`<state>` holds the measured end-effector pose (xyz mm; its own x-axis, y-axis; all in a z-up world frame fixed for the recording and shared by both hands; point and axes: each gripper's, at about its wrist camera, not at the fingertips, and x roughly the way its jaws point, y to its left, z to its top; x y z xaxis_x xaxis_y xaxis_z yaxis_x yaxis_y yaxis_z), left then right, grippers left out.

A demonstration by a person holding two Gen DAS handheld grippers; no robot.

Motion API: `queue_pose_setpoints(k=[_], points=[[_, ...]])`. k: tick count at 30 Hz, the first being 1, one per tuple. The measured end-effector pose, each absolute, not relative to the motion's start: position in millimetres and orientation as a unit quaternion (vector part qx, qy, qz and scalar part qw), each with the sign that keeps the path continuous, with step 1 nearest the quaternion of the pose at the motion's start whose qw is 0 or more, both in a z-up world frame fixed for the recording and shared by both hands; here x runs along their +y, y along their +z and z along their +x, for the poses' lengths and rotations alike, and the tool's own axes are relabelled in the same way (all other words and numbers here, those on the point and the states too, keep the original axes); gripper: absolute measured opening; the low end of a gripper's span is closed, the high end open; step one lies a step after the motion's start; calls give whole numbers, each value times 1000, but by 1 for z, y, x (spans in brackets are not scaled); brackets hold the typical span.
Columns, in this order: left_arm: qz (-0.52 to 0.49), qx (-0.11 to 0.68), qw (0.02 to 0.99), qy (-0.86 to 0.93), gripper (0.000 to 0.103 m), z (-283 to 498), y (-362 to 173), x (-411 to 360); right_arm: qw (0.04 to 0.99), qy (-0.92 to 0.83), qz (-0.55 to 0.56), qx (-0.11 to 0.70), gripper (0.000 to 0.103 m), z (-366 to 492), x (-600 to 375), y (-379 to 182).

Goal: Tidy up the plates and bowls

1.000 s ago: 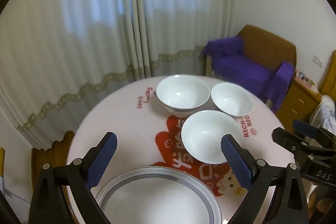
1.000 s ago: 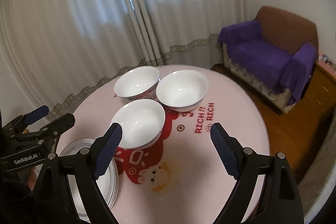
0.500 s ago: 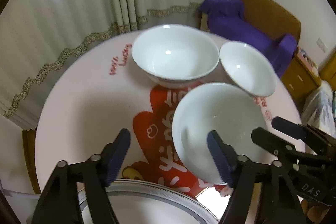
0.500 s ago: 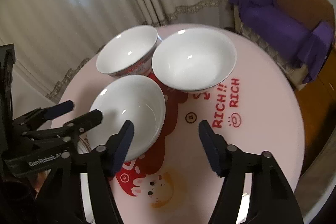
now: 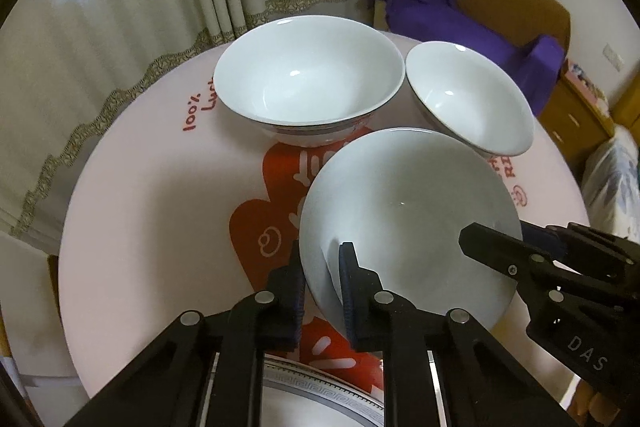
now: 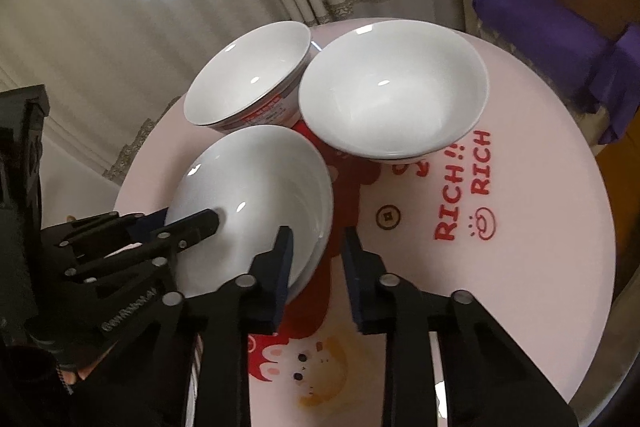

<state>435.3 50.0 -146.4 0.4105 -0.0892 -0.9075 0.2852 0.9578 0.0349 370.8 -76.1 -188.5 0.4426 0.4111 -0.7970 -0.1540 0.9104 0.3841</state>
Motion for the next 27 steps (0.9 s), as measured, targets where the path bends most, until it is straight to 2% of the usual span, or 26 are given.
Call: queue_pose_setpoints(k=[7,12,27], points=[[101,520,840,-114,10,424,-142,37,839,169,139,499,13,368,-78,-192],[111,507,847,-116,10,395,-131,28,838,173,147,497,13,358,-87,-189],[58,444,884,-132,9,379,-66,55,876,182,114,432,13,359,-90,-118]])
